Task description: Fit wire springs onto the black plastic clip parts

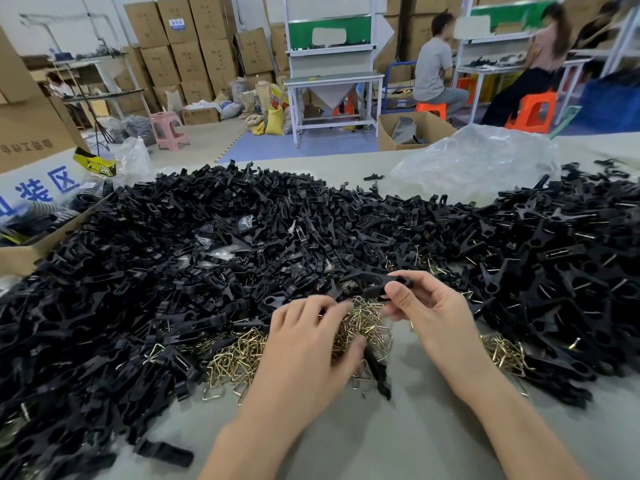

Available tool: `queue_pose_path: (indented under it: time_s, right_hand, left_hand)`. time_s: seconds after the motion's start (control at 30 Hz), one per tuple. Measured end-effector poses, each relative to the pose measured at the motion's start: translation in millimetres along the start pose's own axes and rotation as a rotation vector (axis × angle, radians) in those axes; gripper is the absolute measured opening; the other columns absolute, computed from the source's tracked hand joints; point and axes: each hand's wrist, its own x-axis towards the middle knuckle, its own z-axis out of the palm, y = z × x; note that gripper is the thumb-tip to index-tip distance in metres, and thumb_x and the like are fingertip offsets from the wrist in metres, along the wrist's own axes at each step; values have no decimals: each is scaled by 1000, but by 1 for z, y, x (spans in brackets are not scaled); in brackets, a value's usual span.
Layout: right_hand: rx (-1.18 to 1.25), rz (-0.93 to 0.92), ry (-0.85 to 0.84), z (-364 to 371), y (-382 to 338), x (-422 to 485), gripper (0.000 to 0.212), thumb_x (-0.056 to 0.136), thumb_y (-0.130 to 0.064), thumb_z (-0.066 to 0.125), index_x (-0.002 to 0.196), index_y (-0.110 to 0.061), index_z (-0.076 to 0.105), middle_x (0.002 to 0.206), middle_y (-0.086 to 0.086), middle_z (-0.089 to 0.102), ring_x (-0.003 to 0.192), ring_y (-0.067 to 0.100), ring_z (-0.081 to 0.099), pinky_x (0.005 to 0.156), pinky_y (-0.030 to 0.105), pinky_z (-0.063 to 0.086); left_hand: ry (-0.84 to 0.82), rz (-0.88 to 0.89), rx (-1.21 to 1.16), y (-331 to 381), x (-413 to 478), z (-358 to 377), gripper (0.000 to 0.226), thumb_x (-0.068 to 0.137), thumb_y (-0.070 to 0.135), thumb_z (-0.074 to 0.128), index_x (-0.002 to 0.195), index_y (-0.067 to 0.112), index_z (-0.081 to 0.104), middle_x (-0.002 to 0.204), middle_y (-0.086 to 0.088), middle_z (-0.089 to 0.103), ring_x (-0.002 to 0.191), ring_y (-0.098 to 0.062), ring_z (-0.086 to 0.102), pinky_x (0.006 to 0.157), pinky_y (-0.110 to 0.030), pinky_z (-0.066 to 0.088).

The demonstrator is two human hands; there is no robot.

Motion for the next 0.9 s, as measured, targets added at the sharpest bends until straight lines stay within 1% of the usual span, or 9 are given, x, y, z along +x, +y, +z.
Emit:
queue_pose_path:
  time_s: [0.1, 0.2, 0.27, 0.4, 0.47, 0.6, 0.67, 0.77, 0.9]
  right_hand:
    - [5, 10, 31, -1, 3, 2, 33, 76, -36, 72, 102, -16, 72, 72, 4, 74, 61, 6, 67, 57, 10, 48]
    - [-6, 13, 20, -2, 7, 3, 32, 77, -39, 73, 102, -19, 73, 73, 4, 74, 64, 7, 67, 63, 13, 52]
    - [-15, 9, 9, -3, 8, 3, 32, 78, -40, 73, 103, -21, 73, 73, 5, 74, 65, 8, 67, 65, 14, 53]
    - [-21, 5, 20, -3, 11, 4, 35, 77, -45, 73, 103, -23, 72, 74, 6, 74, 67, 9, 68, 64, 15, 53]
    - [-23, 7, 21, -4, 11, 4, 36, 76, -48, 73, 103, -25, 72, 75, 6, 74, 67, 9, 69, 65, 16, 53]
    - [14, 10, -3, -4, 10, 3, 33, 74, -51, 75, 98, -29, 74, 80, 6, 75, 69, 12, 70, 65, 16, 54]
    - [18, 13, -12, -3, 10, 3, 29, 73, -52, 75, 96, -33, 75, 83, 4, 76, 71, 13, 71, 66, 17, 54]
    - [15, 21, -23, -2, 9, 3, 27, 74, -52, 74, 96, -36, 74, 86, 2, 76, 73, 13, 72, 67, 18, 55]
    - [0, 32, -47, -1, 9, 1, 26, 76, -48, 75, 97, -34, 75, 86, 2, 76, 74, 13, 73, 66, 17, 54]
  left_hand:
    - [-8, -3, 78, 1, 2, 7, 42, 92, 54, 48, 118, 27, 68, 111, 7, 58, 105, -18, 58, 96, -38, 46]
    - [66, -17, 69, 1, 5, 9, 22, 88, 45, 65, 101, 27, 70, 99, 7, 60, 92, -19, 62, 83, -37, 50]
    - [77, -25, 56, 1, 7, 7, 17, 91, 42, 63, 97, 27, 69, 97, 8, 61, 89, -18, 61, 79, -36, 51]
    - [107, -81, -3, -2, 7, 0, 25, 99, 43, 47, 95, 27, 65, 92, 14, 63, 86, -11, 58, 80, -29, 45]
    - [137, -154, -138, -1, 5, -3, 23, 101, 45, 44, 98, 32, 62, 95, 20, 61, 87, -2, 53, 79, -24, 40]
    - [201, -273, -396, 0, 6, -5, 13, 101, 46, 43, 106, 46, 55, 101, 31, 59, 99, 5, 54, 83, -17, 42]
    - [190, -242, -379, 0, 6, -6, 18, 101, 42, 44, 111, 43, 60, 104, 34, 59, 105, 9, 52, 88, -16, 41]
    - [171, -156, -276, 2, 4, -4, 25, 102, 38, 43, 114, 33, 64, 109, 26, 61, 101, 5, 52, 92, -26, 42]
    - [238, -80, -213, 2, 5, -6, 22, 101, 26, 49, 115, 25, 66, 108, 16, 66, 98, 1, 53, 90, -26, 42]
